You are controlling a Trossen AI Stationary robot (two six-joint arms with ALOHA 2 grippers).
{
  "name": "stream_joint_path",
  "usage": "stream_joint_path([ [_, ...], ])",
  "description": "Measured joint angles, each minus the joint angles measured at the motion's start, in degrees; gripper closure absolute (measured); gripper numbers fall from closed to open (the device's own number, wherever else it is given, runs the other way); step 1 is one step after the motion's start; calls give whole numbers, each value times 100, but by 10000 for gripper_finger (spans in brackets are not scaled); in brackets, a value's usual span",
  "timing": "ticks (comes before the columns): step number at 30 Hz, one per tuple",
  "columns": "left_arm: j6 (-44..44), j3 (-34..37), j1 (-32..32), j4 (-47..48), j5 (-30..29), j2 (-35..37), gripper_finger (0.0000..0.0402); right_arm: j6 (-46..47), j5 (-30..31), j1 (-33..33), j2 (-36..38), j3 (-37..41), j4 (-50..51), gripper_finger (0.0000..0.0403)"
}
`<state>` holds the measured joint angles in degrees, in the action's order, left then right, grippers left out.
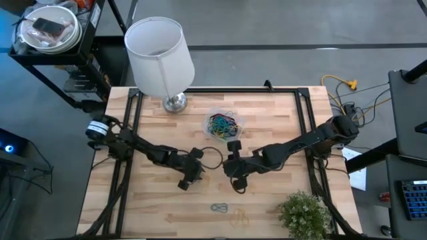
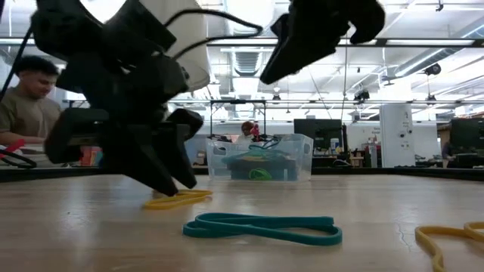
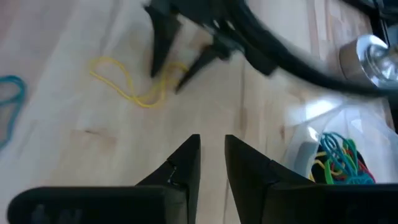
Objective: Pick and place rubber bands into bin
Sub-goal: Put the yellow rubber bands into the bin
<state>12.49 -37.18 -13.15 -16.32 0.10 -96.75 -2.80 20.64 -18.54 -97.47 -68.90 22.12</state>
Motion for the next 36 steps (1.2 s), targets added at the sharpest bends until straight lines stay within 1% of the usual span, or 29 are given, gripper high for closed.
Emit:
stream_joint_path([
  [6,-369,-17,119,36,27,-23,265,-17,-2,-167,49,-22,6,333],
  [11,-772,-52,151,360,132,-6,265,59,-2,-258,157,-22,9,339],
  [19,-773,-43,156,569,190,-6,270,180,-5,-369,227,-22,9,340],
  [22,-748,-41,154,630,197,-9,294,178,-4,-404,227,-22,9,340],
  [26,-661,-48,151,817,238,-13,350,178,-5,-420,231,-22,16,343],
  [28,-459,-40,147,855,245,-15,383,178,-4,-420,250,-22,15,344],
  [29,-363,-36,147,863,245,-17,392,179,-4,-420,252,-22,12,344],
  [36,-154,-58,122,943,115,145,400,179,-4,-423,260,-22,19,344],
])
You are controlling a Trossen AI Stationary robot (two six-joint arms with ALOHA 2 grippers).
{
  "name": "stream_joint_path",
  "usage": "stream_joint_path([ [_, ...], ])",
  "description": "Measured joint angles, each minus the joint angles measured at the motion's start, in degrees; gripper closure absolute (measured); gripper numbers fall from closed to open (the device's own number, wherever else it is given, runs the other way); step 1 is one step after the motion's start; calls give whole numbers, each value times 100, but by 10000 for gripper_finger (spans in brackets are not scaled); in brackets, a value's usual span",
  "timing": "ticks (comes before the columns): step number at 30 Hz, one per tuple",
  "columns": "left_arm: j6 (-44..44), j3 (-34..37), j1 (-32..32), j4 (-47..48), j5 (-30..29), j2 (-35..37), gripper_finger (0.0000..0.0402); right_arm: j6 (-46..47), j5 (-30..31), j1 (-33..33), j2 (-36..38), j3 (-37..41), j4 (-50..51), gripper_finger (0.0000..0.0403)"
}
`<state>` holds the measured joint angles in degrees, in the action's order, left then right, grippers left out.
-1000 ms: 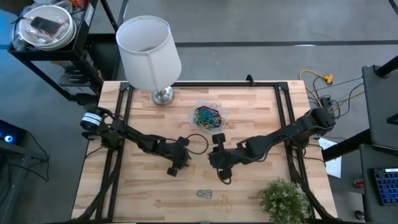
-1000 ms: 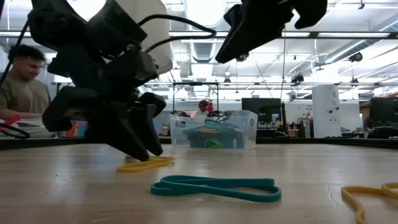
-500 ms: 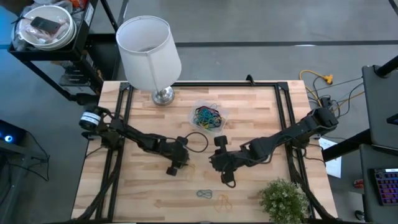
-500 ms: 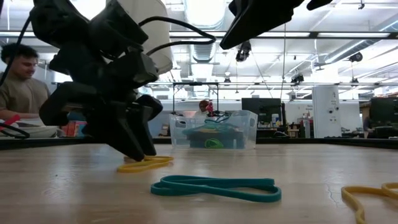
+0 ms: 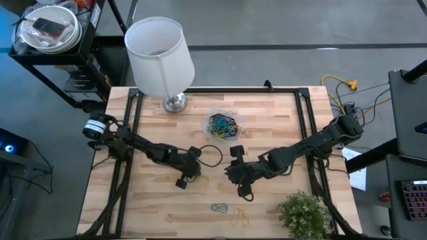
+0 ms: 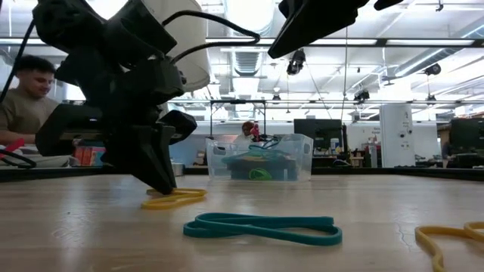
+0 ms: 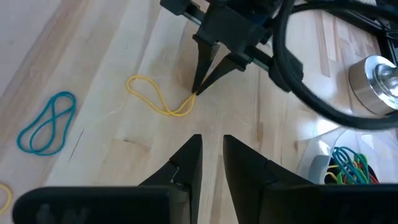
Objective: Pick and place rubber bands into bin
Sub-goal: Put the yellow rubber bands into the bin
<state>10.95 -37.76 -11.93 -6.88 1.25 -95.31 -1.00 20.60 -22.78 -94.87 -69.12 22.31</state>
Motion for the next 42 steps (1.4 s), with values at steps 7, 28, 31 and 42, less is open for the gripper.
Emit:
stream_joint_path([
  [7,208,60,-272,225,-1562,503,401,255,25,-55,54,0,267,344],
  [28,1796,-63,142,-1261,-2753,1781,401,2067,-9,-748,175,74,1088,344],
  [31,2001,-66,439,-1732,-2754,1723,401,2058,-9,-827,175,74,1090,344],
  [42,2086,-254,1795,-2302,-2047,1117,401,2055,-5,-897,175,52,1052,344],
])
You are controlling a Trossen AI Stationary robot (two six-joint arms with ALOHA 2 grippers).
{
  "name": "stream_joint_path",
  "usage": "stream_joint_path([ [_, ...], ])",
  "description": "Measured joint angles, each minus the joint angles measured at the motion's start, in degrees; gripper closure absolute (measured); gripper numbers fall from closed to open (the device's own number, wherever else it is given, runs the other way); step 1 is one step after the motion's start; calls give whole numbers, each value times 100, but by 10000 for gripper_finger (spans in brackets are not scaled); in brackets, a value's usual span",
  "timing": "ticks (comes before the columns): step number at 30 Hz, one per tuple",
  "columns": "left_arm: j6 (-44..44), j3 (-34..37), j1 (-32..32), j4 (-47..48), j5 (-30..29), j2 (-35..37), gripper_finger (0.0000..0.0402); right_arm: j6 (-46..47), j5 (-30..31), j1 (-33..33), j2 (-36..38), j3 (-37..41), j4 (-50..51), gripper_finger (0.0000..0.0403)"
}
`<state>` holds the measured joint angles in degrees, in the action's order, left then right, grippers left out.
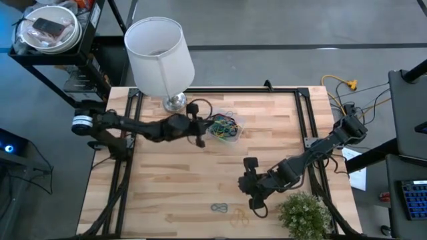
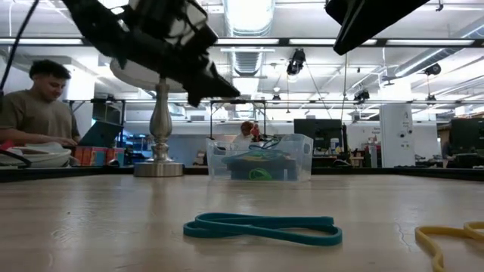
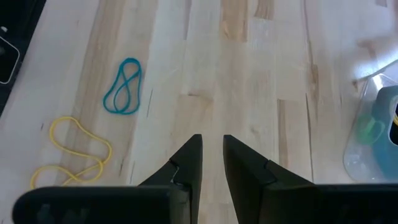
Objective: Pick and place rubber bands into bin
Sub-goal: Put the yellow rubber bands into the bin
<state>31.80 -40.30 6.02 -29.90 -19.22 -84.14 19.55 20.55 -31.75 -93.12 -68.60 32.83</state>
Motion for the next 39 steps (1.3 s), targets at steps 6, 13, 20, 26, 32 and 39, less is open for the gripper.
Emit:
stream_joint_path([
  [6,-253,-405,462,-8,251,-796,401,-2,1,0,0,0,-11,344],
  [13,-301,-1000,562,-6,472,-1751,402,-2,1,0,-2,0,-12,344],
  [20,-301,-1300,562,97,439,-2125,402,-2,1,0,-4,11,-9,344],
  [26,-582,-1394,574,576,331,-2014,398,-4,2,0,-4,11,-12,344],
  [32,-623,-1447,580,1019,323,-1864,345,-4,5,0,-4,12,-15,344],
  [39,-742,-1431,572,1200,321,-1720,268,-4,30,0,-4,15,-37,344],
])
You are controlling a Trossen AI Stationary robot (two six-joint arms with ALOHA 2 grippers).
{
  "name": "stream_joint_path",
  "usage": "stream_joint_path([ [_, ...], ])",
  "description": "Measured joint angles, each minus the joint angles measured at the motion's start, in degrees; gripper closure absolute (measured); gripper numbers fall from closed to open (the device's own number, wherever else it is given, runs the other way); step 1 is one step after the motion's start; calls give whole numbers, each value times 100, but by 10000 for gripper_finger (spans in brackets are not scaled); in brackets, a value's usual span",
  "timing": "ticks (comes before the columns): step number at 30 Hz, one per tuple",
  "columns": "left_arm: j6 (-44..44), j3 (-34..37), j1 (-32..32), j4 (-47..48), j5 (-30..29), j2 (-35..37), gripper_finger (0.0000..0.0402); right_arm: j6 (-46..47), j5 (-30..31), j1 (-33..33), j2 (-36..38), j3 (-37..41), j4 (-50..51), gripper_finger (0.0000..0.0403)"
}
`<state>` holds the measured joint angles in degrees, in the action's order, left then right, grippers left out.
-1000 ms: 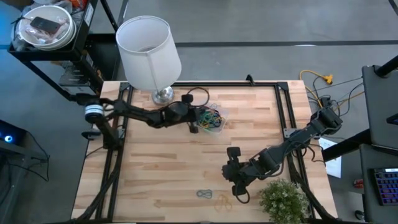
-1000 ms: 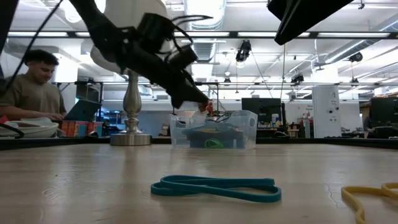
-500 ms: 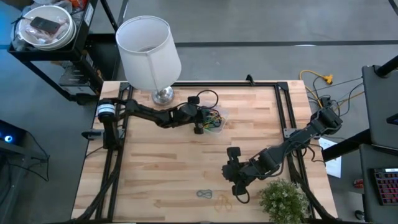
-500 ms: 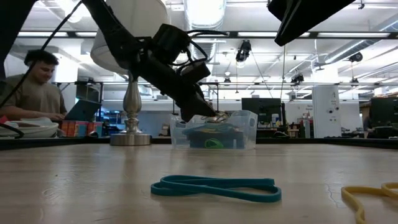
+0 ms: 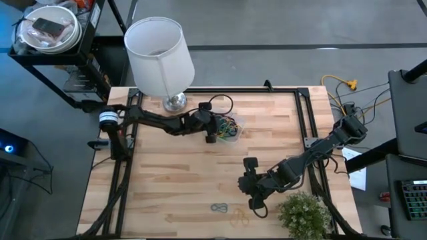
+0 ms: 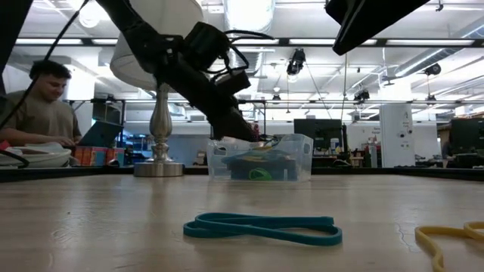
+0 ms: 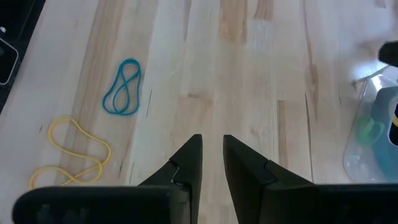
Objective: Pick and place rubber bands into bin
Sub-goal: Put the yellow rubber bands into the bin
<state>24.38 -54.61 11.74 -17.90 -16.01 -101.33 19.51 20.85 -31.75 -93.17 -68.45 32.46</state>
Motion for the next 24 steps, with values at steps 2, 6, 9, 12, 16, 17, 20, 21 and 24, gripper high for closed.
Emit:
stream_joint_path([
  [2,-2,9,-50,430,-7,185,255,0,11,1,-9,22,-66,344],
  [6,-83,72,-254,1538,58,701,245,-2,7,2,-83,114,-253,344],
  [9,-312,237,-510,2189,109,1165,244,-1,-40,0,-159,222,-536,344],
  [12,-455,595,-855,2307,138,1669,243,2,-317,2,-294,300,-753,344],
  [16,-540,1151,-1363,2225,145,2387,244,0,-1062,-5,-596,406,-1202,344],
  [17,-613,1298,-1489,2210,144,2574,244,0,-1282,-11,-690,418,-1301,344],
  [20,-788,1688,-1833,2019,147,3066,244,4,-1708,-29,-938,419,-1500,344],
  [21,-812,1832,-1933,1878,141,3212,244,23,-1795,-31,-1013,417,-1517,344],
  [24,-839,2228,-2177,1355,142,3598,244,309,-1972,-27,-1195,404,-1528,344],
])
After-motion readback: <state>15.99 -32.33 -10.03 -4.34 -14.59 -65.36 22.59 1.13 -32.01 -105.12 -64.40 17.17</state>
